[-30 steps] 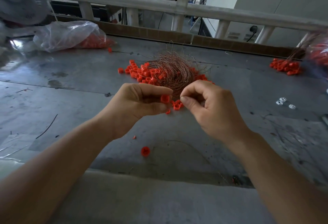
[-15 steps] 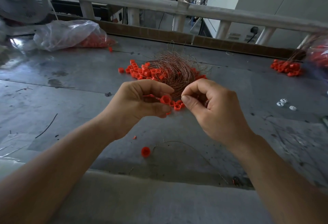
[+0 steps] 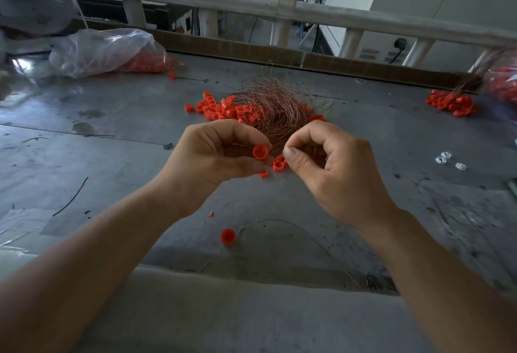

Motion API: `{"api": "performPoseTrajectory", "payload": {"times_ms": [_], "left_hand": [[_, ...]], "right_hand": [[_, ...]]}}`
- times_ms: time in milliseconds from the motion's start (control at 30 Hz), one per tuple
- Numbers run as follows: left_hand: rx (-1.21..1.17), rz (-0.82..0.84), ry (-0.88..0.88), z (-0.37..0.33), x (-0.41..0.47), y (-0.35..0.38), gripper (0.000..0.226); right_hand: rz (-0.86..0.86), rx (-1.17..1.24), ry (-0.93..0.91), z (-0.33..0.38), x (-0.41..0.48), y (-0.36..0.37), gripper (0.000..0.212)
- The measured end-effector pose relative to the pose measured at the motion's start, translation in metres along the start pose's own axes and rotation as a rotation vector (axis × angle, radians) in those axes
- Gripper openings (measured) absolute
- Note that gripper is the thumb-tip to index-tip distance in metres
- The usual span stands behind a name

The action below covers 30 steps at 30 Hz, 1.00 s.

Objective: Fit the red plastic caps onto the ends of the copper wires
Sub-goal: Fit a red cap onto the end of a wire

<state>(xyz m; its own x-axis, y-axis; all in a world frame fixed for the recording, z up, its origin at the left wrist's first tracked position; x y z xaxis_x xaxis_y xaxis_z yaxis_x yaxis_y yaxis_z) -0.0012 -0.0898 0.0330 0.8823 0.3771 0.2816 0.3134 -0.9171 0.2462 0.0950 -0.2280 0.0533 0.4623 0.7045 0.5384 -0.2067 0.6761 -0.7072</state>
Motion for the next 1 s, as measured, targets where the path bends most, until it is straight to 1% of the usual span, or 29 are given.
{"api": "performPoseTrajectory", "payload": {"times_ms": [133,267,400,567,633,800,1000], "left_hand": [[-0.003,-0.015,0.014,0.0008,0.0003,0.0012,0.024],[-0.028,0.016,0.03,0.0004,-0.0009,0.0039,0.021],[-0.03,-0.012,0.035,0.0001,-0.0009,0.0026,0.022],[-0.058,-0.003,0.017,0.0003,-0.0014,0.0033,0.021],[-0.088,0.003,0.001,0.0007,-0.0008,0.002,0.02],[-0.236,0.09,-0.083,0.0013,-0.0002,-0.0002,0.03],[-0.257,0.078,-0.112,0.0015,0.0,-0.0017,0.031]], "right_hand": [[-0.047,0.061,-0.008,0.0039,-0.0004,0.001,0.008],[-0.015,0.024,-0.014,0.0046,-0.0013,0.0075,0.009],[0.003,0.0,-0.021,0.0027,-0.0016,0.0085,0.009],[0.002,-0.031,-0.019,0.0018,-0.0013,0.0078,0.007],[-0.004,-0.038,-0.019,0.0008,-0.0011,0.0067,0.006],[-0.025,-0.033,0.004,-0.0024,0.0002,0.0017,0.006],[-0.022,-0.037,-0.004,-0.0018,0.0005,0.0008,0.006]]}}
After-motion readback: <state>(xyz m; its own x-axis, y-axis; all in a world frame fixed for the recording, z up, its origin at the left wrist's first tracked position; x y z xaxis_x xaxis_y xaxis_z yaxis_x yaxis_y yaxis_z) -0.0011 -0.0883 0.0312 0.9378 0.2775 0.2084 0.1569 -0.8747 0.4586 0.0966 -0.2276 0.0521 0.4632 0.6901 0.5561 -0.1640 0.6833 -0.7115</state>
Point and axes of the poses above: each hand's wrist, its own x-axis towards the middle knuckle, its own y-axis out of the palm, z = x × y, the point moved 1 cm from there along x, towards the middle knuckle, and after that the axes turned 11 degrees about -x, right-handed, at the moved point
